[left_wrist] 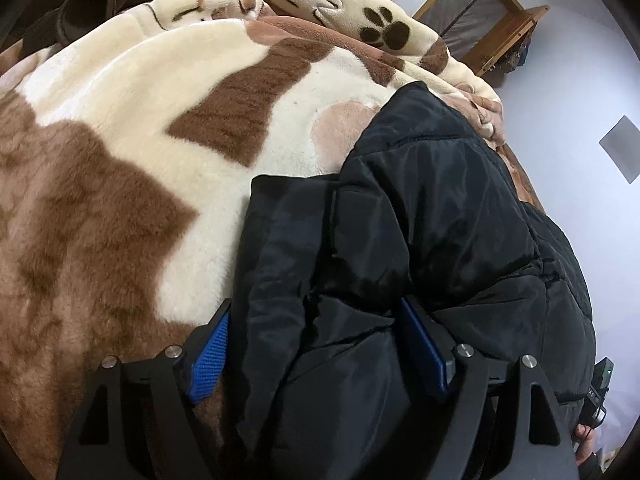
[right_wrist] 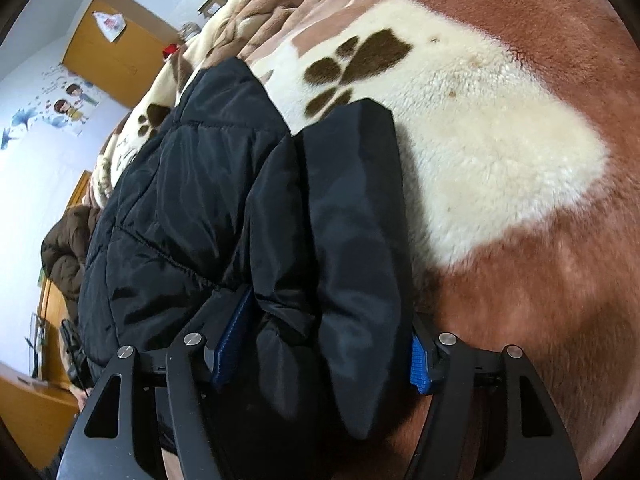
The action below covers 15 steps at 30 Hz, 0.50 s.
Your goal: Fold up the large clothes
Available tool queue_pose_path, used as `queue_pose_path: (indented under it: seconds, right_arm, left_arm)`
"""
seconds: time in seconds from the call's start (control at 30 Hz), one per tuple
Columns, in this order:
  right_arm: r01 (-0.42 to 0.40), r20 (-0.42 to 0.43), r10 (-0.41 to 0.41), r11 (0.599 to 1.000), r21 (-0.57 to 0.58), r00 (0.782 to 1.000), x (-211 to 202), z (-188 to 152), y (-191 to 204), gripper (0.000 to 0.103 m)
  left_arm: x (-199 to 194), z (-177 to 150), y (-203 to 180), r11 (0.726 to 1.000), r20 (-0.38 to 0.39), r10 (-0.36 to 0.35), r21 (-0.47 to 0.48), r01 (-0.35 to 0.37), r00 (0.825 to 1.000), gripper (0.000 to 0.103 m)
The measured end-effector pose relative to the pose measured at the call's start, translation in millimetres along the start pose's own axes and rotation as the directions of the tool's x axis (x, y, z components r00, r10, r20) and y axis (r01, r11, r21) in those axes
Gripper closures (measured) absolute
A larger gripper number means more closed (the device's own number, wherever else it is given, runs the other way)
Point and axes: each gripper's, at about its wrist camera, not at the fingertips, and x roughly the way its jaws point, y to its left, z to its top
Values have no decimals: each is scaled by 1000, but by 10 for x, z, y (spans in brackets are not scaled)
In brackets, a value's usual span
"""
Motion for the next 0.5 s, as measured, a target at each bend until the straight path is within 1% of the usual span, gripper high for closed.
queue_pose_path:
  seconds: [0.23,0.33,0.43,0.5]
  right_arm:
    - [-13,3,13,1000,6,1000,216,229,56,37]
    - [-11,-2,11,1000,-6,1000,220,212,63,37]
    - [-15,-4,15,1000,-25,1000,165,156,63,43]
    - [-6,-3,6,999,-39,1000,166,154,76,44]
  left_arm:
    - [161,172,-38,1000,-19,-12,-24,11,1000,21]
    - [149,143,-33,1000,-11,-17,-21,17,1000,21]
    - [134,109,-28,1000,-9,-22,-19,22,1000,22]
    - [146,105,-51,1000,-8,-10,-13,10,1000,22]
